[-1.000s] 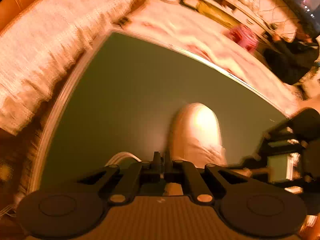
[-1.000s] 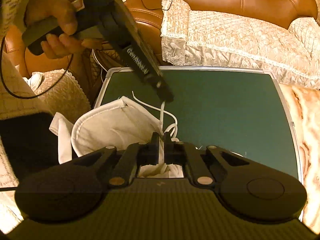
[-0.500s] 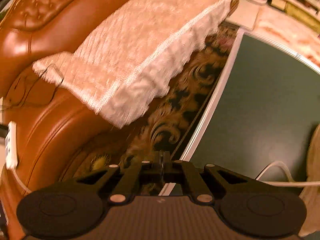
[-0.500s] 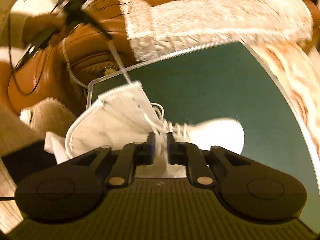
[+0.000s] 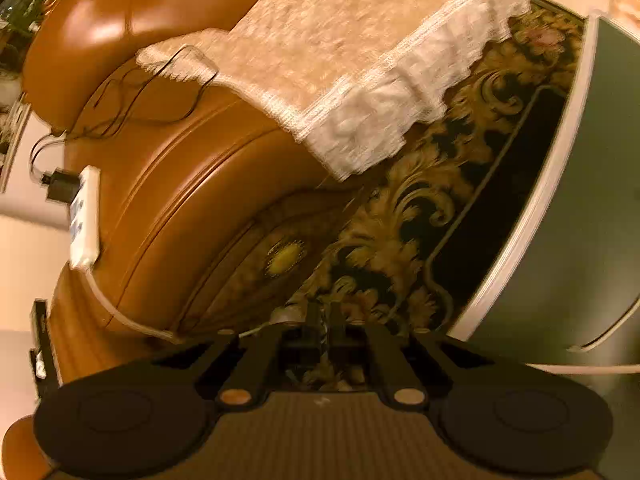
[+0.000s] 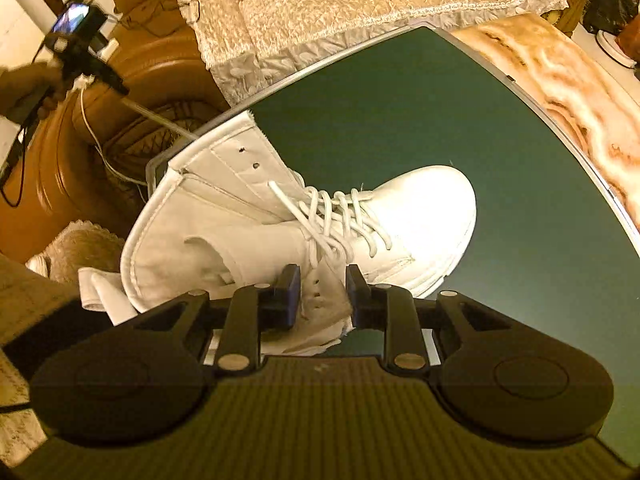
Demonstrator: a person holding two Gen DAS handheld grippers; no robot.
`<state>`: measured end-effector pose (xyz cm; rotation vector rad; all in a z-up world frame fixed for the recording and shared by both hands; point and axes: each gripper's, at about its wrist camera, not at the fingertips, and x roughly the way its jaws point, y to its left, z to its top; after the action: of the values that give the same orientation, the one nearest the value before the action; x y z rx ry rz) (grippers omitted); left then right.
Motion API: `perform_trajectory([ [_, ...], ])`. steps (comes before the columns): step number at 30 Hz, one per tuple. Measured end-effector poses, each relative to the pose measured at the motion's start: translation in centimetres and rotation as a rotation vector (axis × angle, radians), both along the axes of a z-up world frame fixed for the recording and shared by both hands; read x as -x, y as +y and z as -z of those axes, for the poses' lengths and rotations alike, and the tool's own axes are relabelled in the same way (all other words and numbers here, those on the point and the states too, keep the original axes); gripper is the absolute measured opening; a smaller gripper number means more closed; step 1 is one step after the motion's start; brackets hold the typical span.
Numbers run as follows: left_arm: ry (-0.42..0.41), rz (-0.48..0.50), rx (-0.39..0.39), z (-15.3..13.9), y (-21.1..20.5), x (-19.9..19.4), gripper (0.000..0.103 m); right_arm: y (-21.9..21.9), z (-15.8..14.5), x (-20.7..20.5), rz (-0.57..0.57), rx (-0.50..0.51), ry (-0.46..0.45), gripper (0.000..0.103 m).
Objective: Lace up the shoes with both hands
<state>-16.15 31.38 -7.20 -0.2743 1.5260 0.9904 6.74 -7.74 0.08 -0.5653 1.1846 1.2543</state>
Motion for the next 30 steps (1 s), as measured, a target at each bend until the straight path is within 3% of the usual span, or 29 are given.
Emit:
perform_trajectory([
  [2,0.046,0.03,-0.041,0.2,-0.3,0.5,0.0,-0.2,0.1,0.2,0.01,0.006,-0.007,0.03],
  [5,0.035,-0.032,-0.006,0.3,0.5,1.7,0.0,-0.7,0.1,0.0,0.033,0.015,0.012,0.03],
  [8,-0.12,-0.06,0.108,-0.3,0.5,1.0,0.001,-1.0,-0.2,-0.7,0.102,-0.015,0.048,0.03],
  [12,-0.369,-0.077,0.332,0.0,-0.9,-2.8,0.022,-0.9,-0.5,-1.1,0.165,-0.037,0.063,0.031],
  [13,-0.402,-0.069,0.353,0.2,-1.4,-3.9,0.029,-0.8,-0.5,-1.2,0.167,-0.037,0.054,0.032],
  [17,-0.48,-0.077,0.476,2.2,-4.3,-7.7,0.031,-0.5,-0.7,-1.1,0.195,-0.049,0.032,0.034],
  [21,-0.448,-0.178,0.554,5.3,-7.0,-9.1,0.031,-0.4,-0.6,-1.2,0.253,-0.059,0.021,0.037],
  [25,-0.372,-0.405,0.63,9.2,-8.4,-8.9,0.031,-0.2,-0.3,-0.9,0.288,-0.054,0.025,0.038],
  [28,-0.368,-0.604,0.616,10.7,-7.9,-7.6,0.038,-0.1,-0.3,-0.7,0.299,-0.051,0.027,0.038],
  [30,-0.363,-0.678,0.579,11.3,-7.5,-7.0,0.038,-0.1,-0.3,-0.6,0.313,-0.053,0.031,0.038],
])
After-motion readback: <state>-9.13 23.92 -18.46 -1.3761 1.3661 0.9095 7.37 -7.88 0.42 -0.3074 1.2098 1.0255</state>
